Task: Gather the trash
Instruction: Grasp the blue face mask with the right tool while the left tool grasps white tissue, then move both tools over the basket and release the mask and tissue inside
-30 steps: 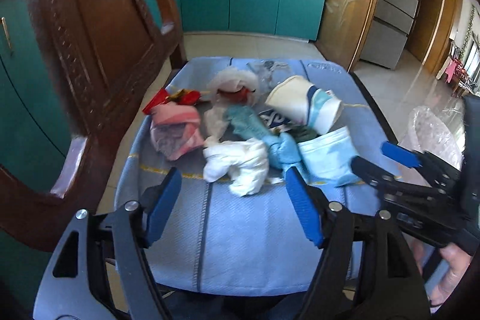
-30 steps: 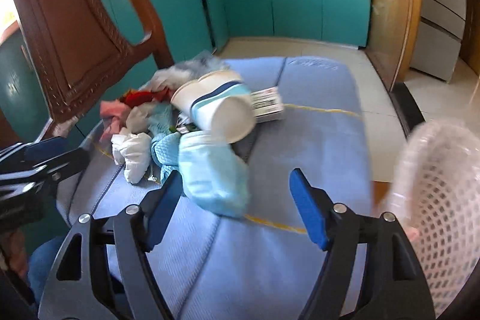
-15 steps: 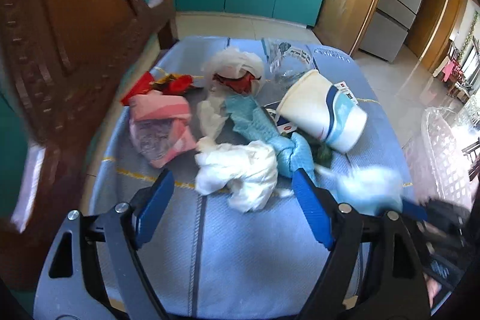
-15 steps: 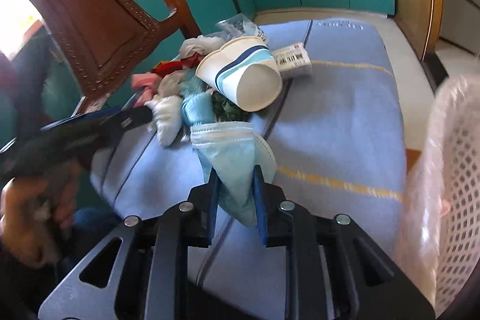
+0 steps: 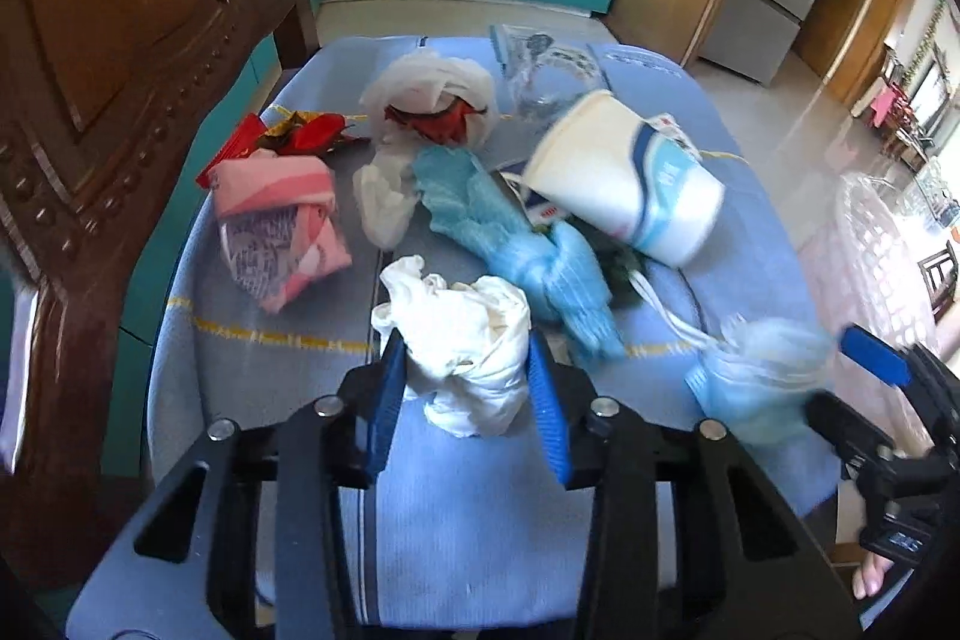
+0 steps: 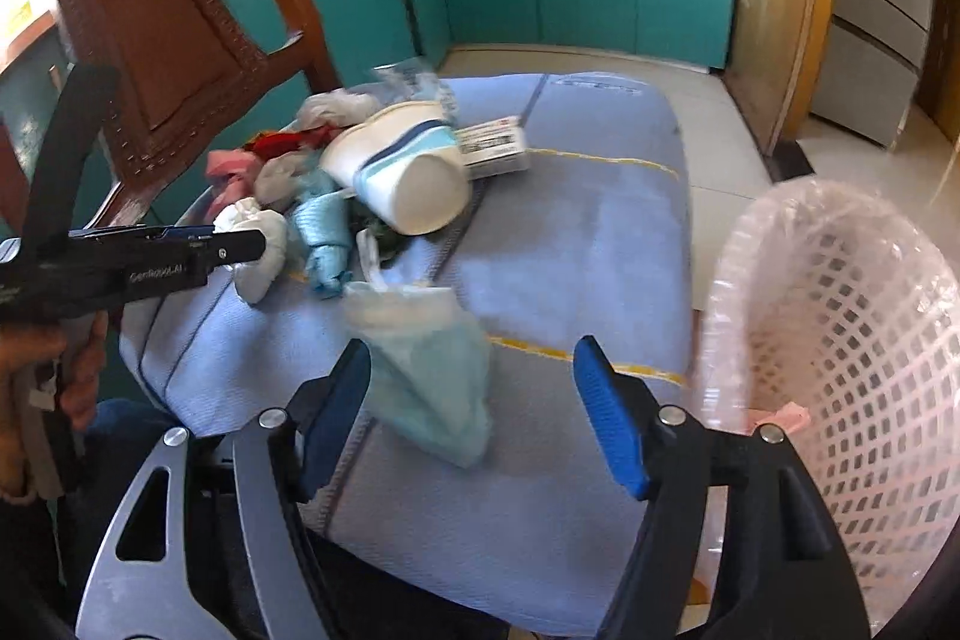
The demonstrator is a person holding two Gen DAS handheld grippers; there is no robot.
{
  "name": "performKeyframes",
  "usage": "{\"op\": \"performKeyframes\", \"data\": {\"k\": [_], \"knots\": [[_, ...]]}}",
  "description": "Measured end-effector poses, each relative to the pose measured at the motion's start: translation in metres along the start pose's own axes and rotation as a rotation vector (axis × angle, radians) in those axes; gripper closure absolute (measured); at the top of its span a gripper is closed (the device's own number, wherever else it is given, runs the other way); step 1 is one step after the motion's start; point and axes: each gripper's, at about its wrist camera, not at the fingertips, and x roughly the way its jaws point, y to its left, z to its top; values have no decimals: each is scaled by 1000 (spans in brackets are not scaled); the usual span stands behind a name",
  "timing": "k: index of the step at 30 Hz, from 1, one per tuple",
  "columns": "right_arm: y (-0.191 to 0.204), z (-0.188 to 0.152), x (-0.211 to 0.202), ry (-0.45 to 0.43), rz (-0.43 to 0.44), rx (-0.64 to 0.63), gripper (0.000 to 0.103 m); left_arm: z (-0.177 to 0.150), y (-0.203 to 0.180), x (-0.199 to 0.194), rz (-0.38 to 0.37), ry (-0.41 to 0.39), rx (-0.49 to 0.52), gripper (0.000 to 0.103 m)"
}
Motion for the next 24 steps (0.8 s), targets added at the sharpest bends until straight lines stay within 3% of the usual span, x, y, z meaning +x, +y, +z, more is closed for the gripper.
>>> {"op": "performKeyframes", "data": {"k": [5, 9, 11, 14, 24], "knots": [[20, 1, 24, 39, 4, -47, 33, -12, -3, -20, -6, -35, 27, 63], [31, -1, 35, 57, -55, -96, 36, -17, -8, -36, 22, -89, 63, 63], [34, -2, 38, 67, -64, -115, 56, -18, -9, -43, 37, -110, 72, 63], [36, -2, 35, 75, -74, -128, 70, -18, -9, -51, 43, -137, 66, 63], [24, 14, -17, -53, -133, -121, 73, -15, -12, -77, 19, -238, 42, 62]]}}
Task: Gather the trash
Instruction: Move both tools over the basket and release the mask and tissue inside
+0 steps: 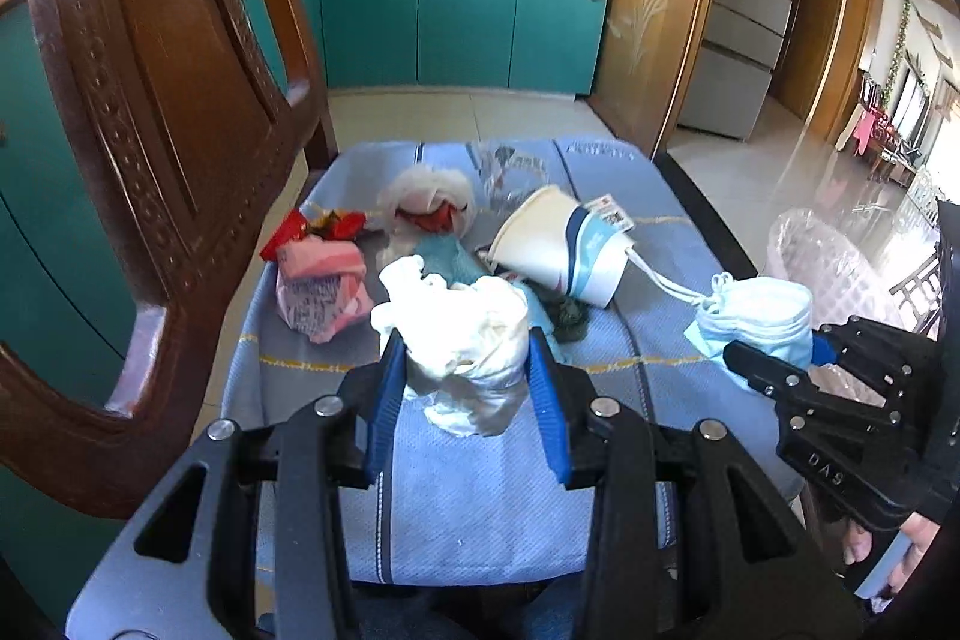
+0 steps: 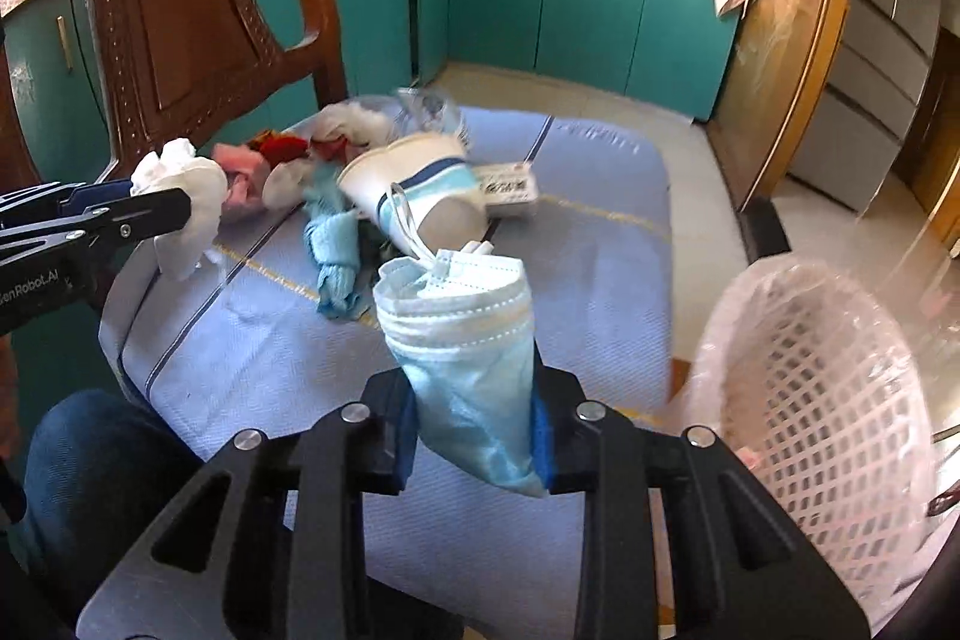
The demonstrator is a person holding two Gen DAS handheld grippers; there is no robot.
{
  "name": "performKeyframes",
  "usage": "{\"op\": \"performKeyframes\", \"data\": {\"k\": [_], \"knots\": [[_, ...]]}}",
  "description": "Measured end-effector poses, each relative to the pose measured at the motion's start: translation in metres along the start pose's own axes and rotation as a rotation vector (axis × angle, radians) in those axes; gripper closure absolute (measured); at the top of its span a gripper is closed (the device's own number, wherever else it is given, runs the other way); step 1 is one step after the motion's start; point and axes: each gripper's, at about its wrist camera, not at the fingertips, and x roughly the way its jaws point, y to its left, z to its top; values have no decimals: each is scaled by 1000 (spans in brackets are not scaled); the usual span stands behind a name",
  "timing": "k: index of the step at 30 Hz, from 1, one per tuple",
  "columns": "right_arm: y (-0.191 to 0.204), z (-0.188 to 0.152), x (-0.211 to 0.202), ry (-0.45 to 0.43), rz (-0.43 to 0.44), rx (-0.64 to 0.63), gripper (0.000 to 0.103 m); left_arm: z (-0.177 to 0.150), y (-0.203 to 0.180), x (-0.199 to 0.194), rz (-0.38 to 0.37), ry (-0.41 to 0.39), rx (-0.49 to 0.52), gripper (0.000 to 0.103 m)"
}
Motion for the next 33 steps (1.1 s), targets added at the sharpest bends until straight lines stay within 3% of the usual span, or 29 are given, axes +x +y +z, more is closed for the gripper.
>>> {"op": "performKeyframes", "data": {"k": [8, 14, 20, 27, 33], "knots": [[-35, 6, -34, -75, -71, 62, 73, 7, -20, -16, -16, -58, 28, 62], [-70, 5, -64, -130, -137, 124, 73, 17, -48, -25, -78, -92, 60, 62], [-118, -11, -94, -158, -239, 201, 72, 29, -104, -27, -203, -122, 147, 62], [-167, -48, -111, -121, -321, 300, 72, 28, -188, -7, -412, -81, 248, 62], [-190, -67, -121, -109, -355, 350, 72, 27, -240, 14, -487, -25, 292, 62]]}}
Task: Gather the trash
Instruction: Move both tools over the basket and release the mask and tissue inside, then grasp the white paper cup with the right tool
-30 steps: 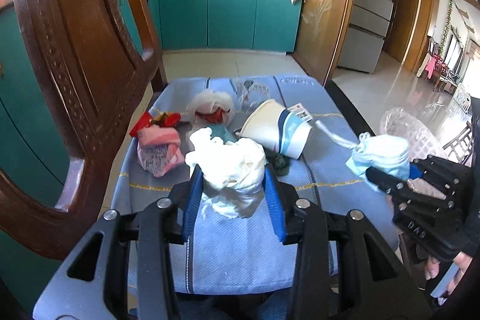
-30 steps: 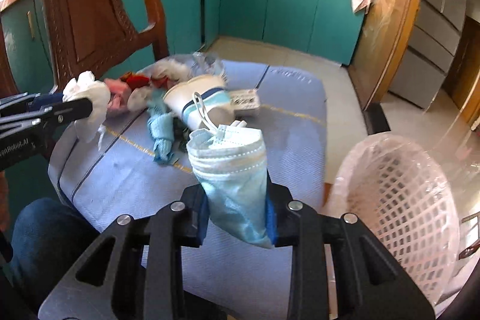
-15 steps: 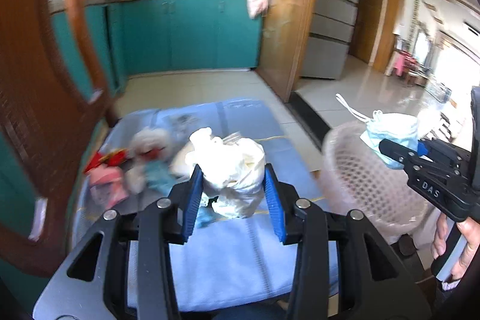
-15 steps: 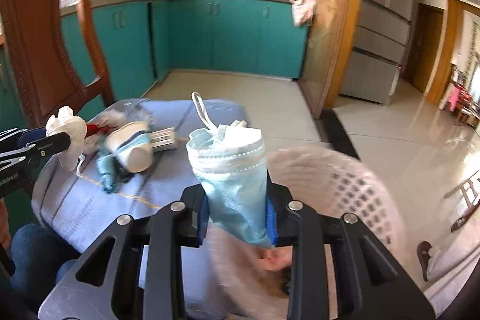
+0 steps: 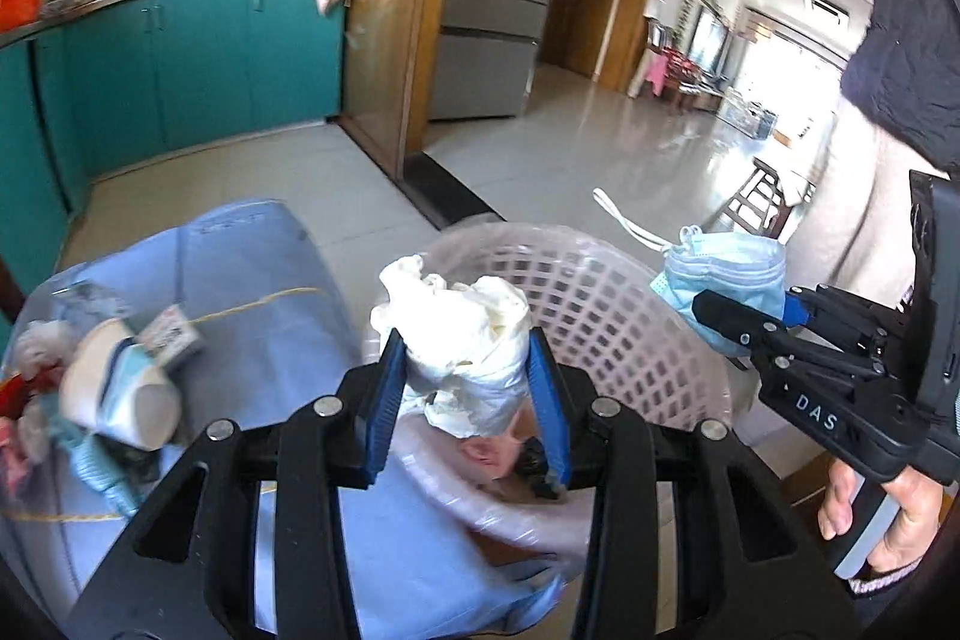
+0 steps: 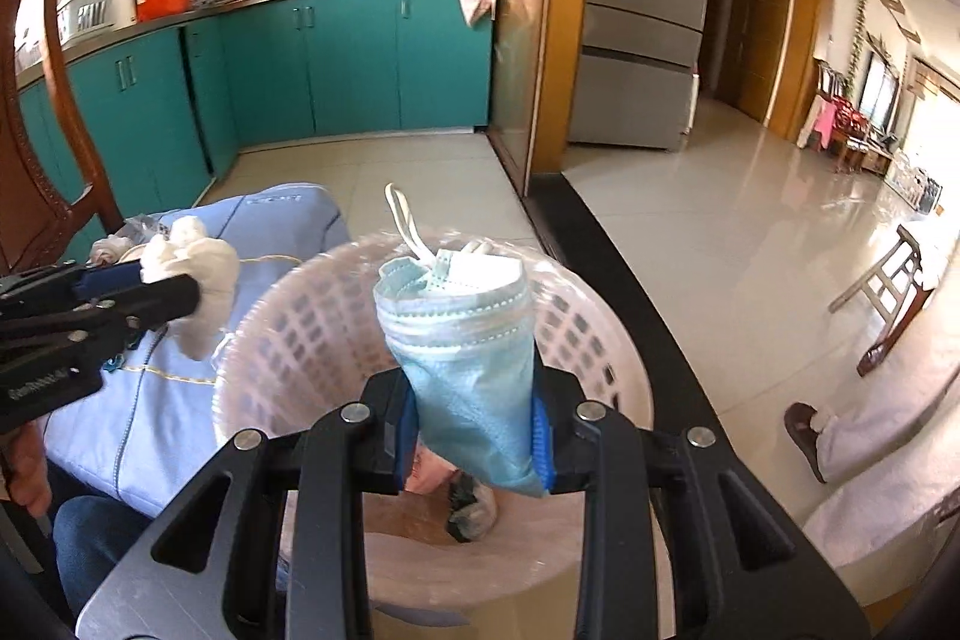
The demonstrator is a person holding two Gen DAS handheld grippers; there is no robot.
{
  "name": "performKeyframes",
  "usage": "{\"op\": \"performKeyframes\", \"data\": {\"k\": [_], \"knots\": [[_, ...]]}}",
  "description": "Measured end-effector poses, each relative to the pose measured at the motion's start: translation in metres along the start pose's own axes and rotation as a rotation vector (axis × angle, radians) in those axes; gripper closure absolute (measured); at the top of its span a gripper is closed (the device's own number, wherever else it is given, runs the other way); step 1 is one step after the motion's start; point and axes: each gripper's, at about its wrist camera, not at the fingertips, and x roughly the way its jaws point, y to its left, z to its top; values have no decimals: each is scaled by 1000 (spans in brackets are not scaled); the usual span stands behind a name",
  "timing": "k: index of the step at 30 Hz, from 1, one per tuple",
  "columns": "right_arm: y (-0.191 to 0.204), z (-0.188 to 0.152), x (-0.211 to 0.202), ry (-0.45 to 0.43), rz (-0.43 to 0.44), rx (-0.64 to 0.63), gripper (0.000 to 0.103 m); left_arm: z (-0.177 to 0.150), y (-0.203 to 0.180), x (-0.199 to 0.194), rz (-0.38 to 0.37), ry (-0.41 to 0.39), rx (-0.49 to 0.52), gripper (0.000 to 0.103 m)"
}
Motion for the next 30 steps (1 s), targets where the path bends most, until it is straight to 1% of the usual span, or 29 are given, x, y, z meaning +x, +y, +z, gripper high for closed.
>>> {"op": "performKeyframes", "data": {"k": [4, 8, 10, 12, 13, 14, 16, 20, 24, 25, 26, 27, 28, 29, 30], "knots": [[-7, -5, 5, 17, -6, 4, 72, -5, -13, 21, -20, 31, 14, 62], [-10, -8, 7, 23, 1, 17, 72, -7, -16, 30, -34, 48, 19, 62], [-9, -8, 7, 23, 2, 16, 72, -7, -17, 32, -54, 59, 23, 59], [-9, -8, 8, 22, 0, 19, 72, -6, -21, 37, -65, 71, 30, 53], [-12, -8, 9, 23, -1, 24, 72, -5, -23, 39, -56, 67, 38, 42], [-13, -7, 10, 25, 0, 34, 72, -5, -25, 39, -52, 64, 42, 27], [-14, -6, 11, 24, 3, 50, 72, -6, -24, 36, -21, 47, 41, 14], [-15, -5, 10, 16, 7, 56, 72, -5, -9, 29, 23, 47, -2, 12], [-10, -8, 15, 34, 11, 41, 72, -5, 13, 12, 107, 19, -44, 11], [-11, -8, 17, 39, 11, 38, 68, -6, 18, 8, 133, 10, -52, 11], [-9, -8, 19, 47, 11, 35, 59, -6, 22, 4, 154, 1, -57, 11], [-7, -9, 20, 53, 4, 34, 52, -6, 25, 0, 169, -8, -61, 11], [-6, -9, 21, 53, -7, 37, 35, -7, 29, -4, 184, -17, -66, 10], [-5, -9, 21, 49, -20, 40, 23, -9, 35, -10, 209, -29, -71, 10], [-4, -10, 20, 43, -24, 41, 20, -10, 40, -15, 229, -38, -75, 10]]}}
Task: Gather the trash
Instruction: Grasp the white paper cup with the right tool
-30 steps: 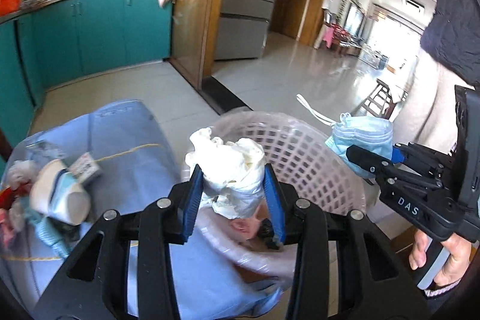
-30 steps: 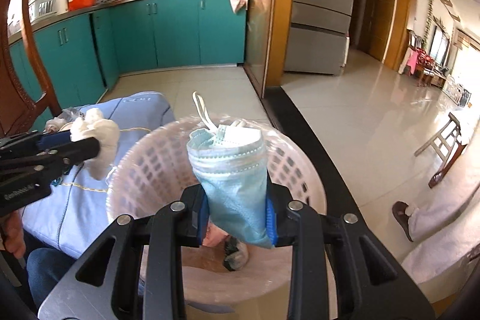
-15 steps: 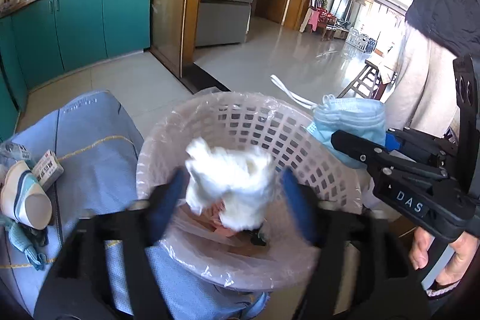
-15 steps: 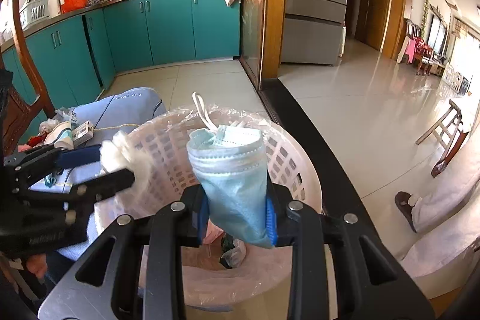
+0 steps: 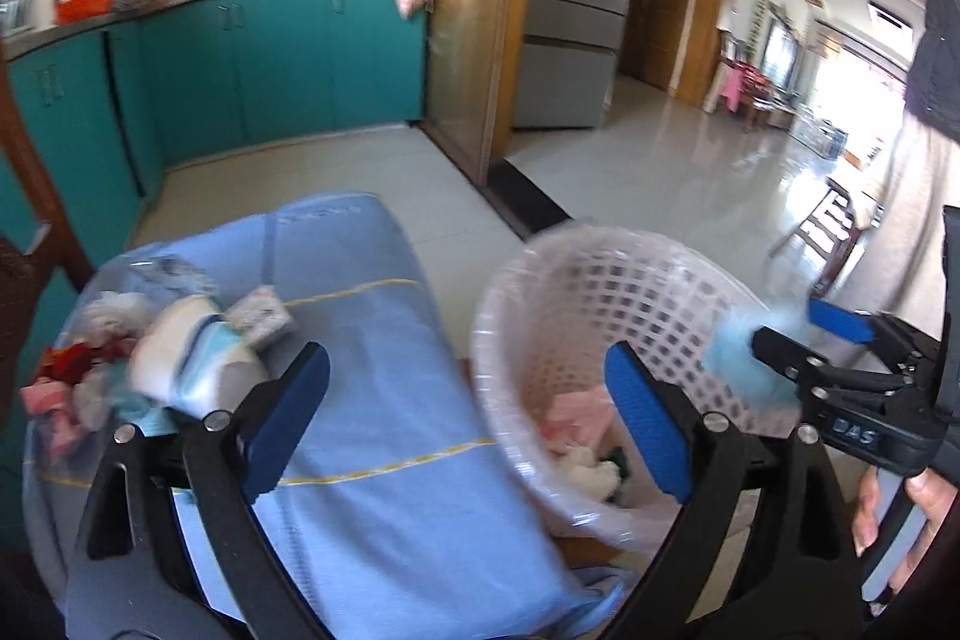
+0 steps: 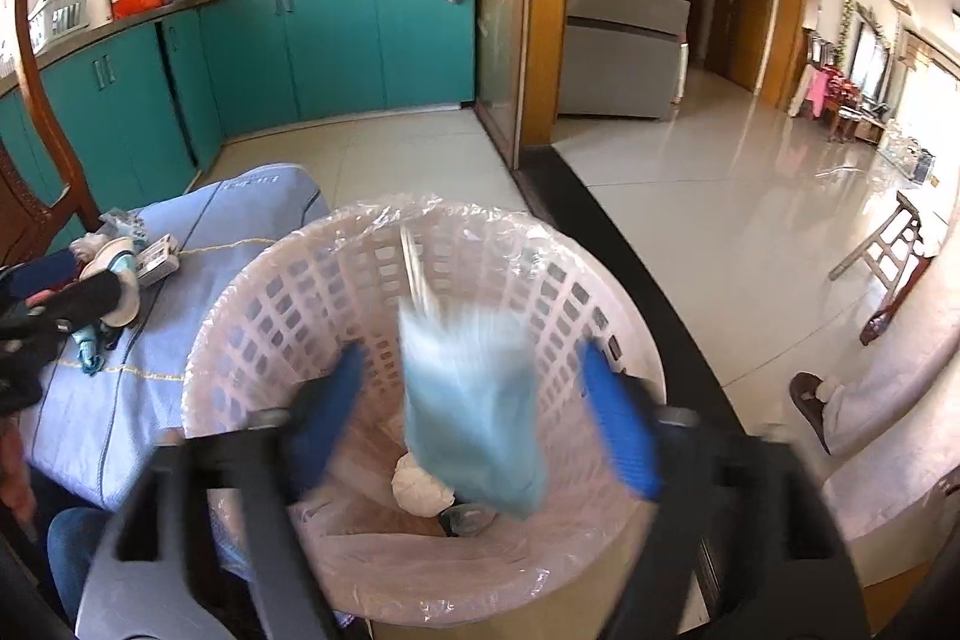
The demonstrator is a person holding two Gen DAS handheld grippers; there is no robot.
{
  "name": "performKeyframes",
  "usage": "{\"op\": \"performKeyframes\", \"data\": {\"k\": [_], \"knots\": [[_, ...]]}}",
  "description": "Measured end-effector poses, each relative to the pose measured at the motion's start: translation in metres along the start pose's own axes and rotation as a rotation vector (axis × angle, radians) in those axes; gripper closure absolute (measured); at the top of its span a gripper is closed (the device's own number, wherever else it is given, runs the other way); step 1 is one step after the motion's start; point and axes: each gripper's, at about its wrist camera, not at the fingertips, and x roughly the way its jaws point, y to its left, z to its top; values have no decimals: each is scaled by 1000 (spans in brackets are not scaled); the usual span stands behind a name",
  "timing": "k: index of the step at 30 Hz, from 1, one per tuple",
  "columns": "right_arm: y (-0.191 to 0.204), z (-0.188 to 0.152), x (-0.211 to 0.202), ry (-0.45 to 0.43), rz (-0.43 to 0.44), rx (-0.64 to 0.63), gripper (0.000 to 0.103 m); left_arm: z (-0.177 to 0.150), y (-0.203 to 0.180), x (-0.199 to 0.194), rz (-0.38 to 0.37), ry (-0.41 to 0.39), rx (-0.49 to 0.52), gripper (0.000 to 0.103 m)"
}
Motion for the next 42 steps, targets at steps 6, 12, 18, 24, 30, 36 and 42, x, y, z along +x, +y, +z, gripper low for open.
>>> {"op": "performKeyframes", "data": {"k": [6, 12, 18, 24, 30, 36, 42], "knots": [[20, 5, -2, -18, 34, -31, 14, -17, 44, -21, 104, -18, -37, 9], [68, 20, 9, -41, 153, -36, 12, -47, 96, -38, 203, 50, -93, 9], [169, 26, 44, 3, 320, -142, 12, -72, 146, -47, 259, 104, -198, 9], [257, 37, 82, 57, 437, -191, 12, -86, 170, -50, 291, 138, -214, 9], [310, 33, 126, 154, 464, -289, 12, -90, 184, -52, 252, 160, -265, 9], [308, 25, 132, 187, 520, -277, 23, -91, 184, -50, 253, 163, -256, 8], [296, 20, 122, 213, 551, -279, 36, -90, 178, -50, 251, 161, -243, 8]]}}
